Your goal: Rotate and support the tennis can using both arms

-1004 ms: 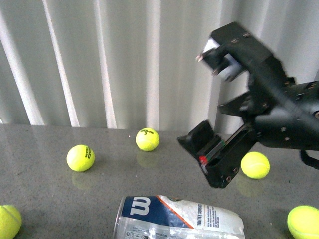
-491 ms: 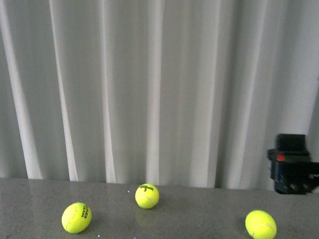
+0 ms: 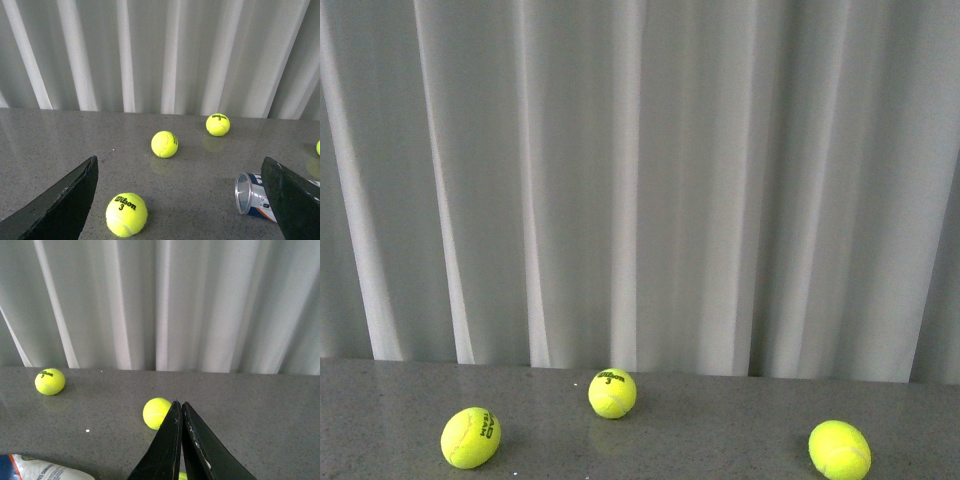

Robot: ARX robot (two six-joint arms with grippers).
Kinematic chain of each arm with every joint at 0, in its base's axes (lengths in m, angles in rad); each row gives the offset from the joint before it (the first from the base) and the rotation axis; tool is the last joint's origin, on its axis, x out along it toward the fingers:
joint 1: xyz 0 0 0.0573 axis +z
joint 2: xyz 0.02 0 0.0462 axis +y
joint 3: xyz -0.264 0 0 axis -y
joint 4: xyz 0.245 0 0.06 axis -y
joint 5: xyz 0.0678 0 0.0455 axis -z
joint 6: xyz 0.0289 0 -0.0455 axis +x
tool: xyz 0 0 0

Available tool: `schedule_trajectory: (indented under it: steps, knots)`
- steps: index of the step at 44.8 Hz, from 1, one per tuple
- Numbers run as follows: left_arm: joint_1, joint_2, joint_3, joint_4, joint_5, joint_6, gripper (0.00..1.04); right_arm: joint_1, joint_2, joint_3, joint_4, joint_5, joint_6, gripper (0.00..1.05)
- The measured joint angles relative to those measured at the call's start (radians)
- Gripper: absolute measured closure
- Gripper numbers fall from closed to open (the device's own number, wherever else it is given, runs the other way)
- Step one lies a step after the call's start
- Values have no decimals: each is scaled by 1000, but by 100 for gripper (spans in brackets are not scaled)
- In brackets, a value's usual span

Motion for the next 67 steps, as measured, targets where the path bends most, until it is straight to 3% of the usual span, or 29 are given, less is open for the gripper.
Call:
schedule_trajectory:
  steps: [7,9,14,18,34,67]
  knots:
    - [0,0,0,0,0,0,7,-27,-99,-51,-52,-31,0,101]
    - [0,0,0,0,0,0,7,-71,-140,-66,-77,-98,0,101]
    - [0,0,0,0,0,0,7,-109,-226,-97,-129,-103,0,101]
    - [0,0,0,0,0,0,7,-108,-243,-137,-99,-106,0,101]
    - [0,0,0,0,0,0,7,-109,-497,-155,-334,-108,0,101]
    - [0,0,0,0,0,0,7,-109,-797,-155,-624,-110,0,101]
